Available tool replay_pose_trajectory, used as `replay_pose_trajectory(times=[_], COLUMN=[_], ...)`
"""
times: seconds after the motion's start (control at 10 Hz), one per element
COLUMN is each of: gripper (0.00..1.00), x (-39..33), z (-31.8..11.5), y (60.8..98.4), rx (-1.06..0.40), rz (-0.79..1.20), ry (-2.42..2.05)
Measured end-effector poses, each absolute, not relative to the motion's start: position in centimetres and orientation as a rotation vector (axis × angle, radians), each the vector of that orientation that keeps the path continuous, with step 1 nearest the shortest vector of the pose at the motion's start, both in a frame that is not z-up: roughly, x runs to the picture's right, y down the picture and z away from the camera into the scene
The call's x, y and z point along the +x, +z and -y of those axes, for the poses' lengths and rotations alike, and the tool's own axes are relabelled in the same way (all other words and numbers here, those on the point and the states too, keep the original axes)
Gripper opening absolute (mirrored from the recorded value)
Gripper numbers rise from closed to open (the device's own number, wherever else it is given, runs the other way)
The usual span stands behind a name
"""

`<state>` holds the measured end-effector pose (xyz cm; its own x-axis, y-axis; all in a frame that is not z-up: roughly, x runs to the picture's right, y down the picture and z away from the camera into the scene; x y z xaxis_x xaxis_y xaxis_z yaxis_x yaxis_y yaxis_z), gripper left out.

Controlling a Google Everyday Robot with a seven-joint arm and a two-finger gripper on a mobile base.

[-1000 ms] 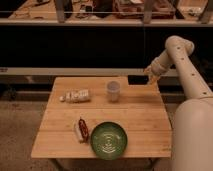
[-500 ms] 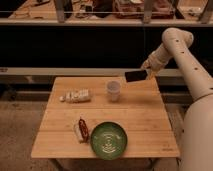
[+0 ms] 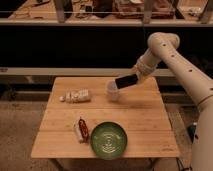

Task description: Place the eraser in the ceramic cup

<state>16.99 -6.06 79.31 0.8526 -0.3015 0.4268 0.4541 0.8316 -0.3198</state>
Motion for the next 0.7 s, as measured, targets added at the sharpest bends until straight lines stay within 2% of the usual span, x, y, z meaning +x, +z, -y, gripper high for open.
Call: replay_pose_trajectory(times=[0.2,0.7], gripper=[0.10,0.10], x=[14.9,11.1], z=[5.4,4.0], y=[79.7,81.7], rx=[-0.438,-0.481], rz=[0.373,0.354], ry=[-0.439,-0.475])
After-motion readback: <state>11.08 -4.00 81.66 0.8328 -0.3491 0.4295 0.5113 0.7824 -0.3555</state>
